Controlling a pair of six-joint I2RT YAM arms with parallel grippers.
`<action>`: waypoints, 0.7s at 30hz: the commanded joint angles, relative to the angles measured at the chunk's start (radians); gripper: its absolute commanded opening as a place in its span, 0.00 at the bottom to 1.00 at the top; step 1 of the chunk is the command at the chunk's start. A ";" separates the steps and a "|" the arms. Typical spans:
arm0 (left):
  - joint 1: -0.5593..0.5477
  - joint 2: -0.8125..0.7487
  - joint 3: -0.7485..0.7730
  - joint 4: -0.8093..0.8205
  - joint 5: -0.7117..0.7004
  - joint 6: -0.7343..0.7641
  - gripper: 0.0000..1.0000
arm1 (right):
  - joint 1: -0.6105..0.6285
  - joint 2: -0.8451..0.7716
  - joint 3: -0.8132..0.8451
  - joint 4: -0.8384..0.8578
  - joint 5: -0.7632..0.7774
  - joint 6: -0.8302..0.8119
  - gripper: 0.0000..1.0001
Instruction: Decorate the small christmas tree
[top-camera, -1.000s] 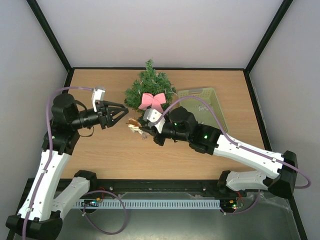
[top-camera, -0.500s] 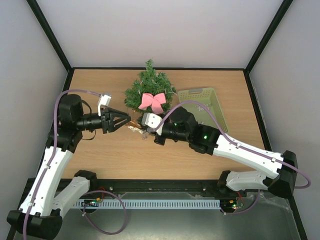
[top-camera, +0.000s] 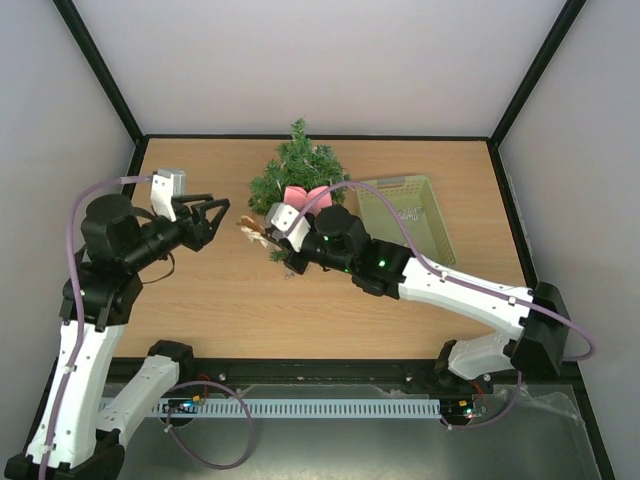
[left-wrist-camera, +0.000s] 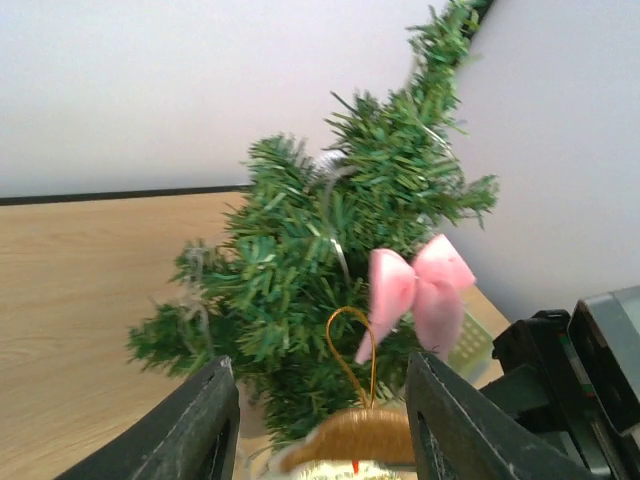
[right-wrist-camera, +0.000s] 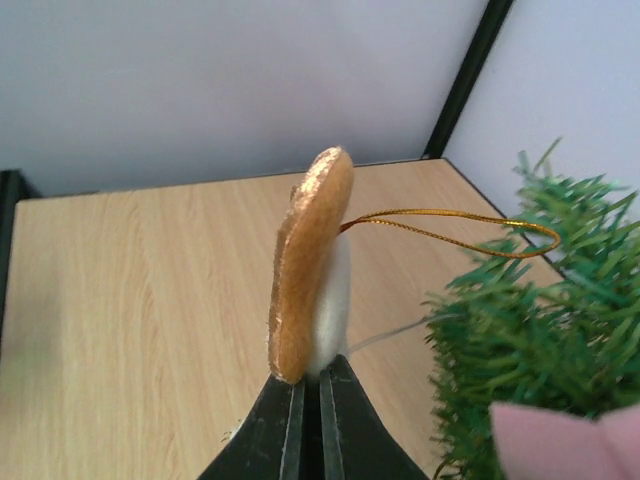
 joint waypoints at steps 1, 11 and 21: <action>-0.001 -0.012 0.021 -0.068 -0.188 -0.009 0.47 | 0.010 0.055 0.097 0.070 0.114 0.093 0.02; -0.002 -0.041 -0.066 0.005 0.007 -0.103 0.47 | 0.031 0.140 0.188 0.087 0.208 0.186 0.02; -0.002 -0.045 -0.156 0.213 0.096 -0.244 0.59 | 0.035 0.169 0.217 0.090 0.215 0.234 0.02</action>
